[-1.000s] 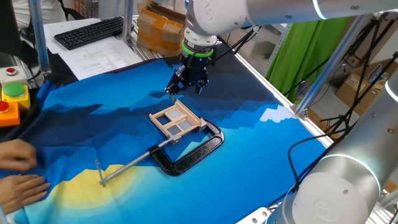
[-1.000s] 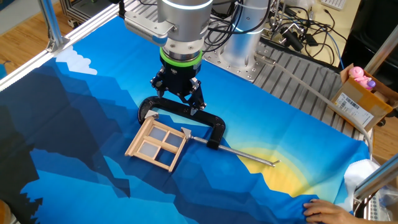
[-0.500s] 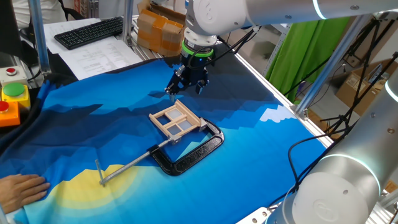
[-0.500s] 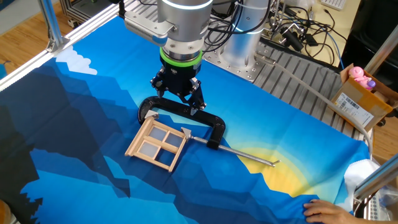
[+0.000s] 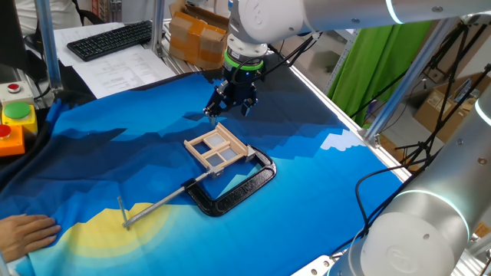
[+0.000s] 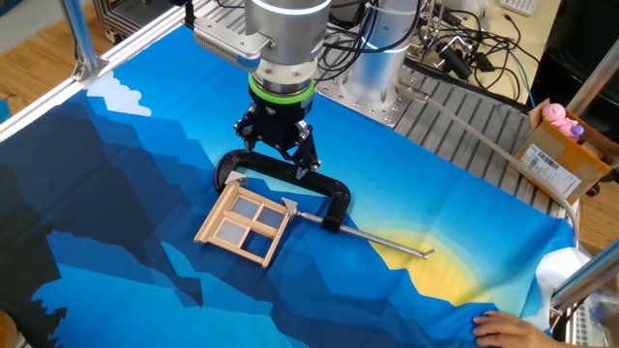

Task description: Close a sliding window

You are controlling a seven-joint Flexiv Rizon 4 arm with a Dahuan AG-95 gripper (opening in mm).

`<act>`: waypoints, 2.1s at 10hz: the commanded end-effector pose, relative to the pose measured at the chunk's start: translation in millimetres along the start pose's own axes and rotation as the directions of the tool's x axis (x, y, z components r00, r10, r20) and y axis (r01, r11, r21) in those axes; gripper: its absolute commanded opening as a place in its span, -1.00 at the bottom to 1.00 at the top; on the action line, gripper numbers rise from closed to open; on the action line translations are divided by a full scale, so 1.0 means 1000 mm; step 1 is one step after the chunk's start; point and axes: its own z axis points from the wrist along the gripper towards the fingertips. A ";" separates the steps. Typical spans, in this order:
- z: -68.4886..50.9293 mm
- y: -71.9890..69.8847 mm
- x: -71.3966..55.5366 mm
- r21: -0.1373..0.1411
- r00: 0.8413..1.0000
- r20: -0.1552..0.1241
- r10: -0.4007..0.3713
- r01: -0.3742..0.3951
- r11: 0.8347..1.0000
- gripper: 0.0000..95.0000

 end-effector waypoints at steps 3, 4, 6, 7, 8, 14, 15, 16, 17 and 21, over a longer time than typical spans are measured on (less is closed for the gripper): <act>0.003 0.001 0.004 -0.111 0.994 -0.024 0.103 -0.105 0.988 -1.00; 0.006 0.003 0.008 -0.111 0.994 -0.024 0.103 -0.105 0.988 -1.00; 0.007 0.003 0.009 -0.111 0.995 -0.024 0.102 -0.104 0.988 -1.00; 0.008 0.003 0.009 -0.110 0.995 -0.024 0.101 -0.103 0.989 -1.00; 0.008 0.003 0.008 -0.107 0.995 -0.023 0.095 -0.097 0.989 -1.00; 0.014 0.001 -0.029 -0.054 0.999 -0.022 0.036 -0.037 0.998 -1.00; 0.020 0.000 -0.032 -0.052 0.999 -0.023 0.032 -0.033 0.998 -1.00; 0.026 -0.001 -0.038 -0.047 0.999 -0.023 0.026 -0.027 0.999 -1.00; 0.031 -0.004 -0.042 -0.037 1.000 -0.022 0.017 -0.018 0.999 -1.00; 0.056 -0.015 -0.065 -0.002 0.999 -0.026 -0.019 0.019 1.000 -1.00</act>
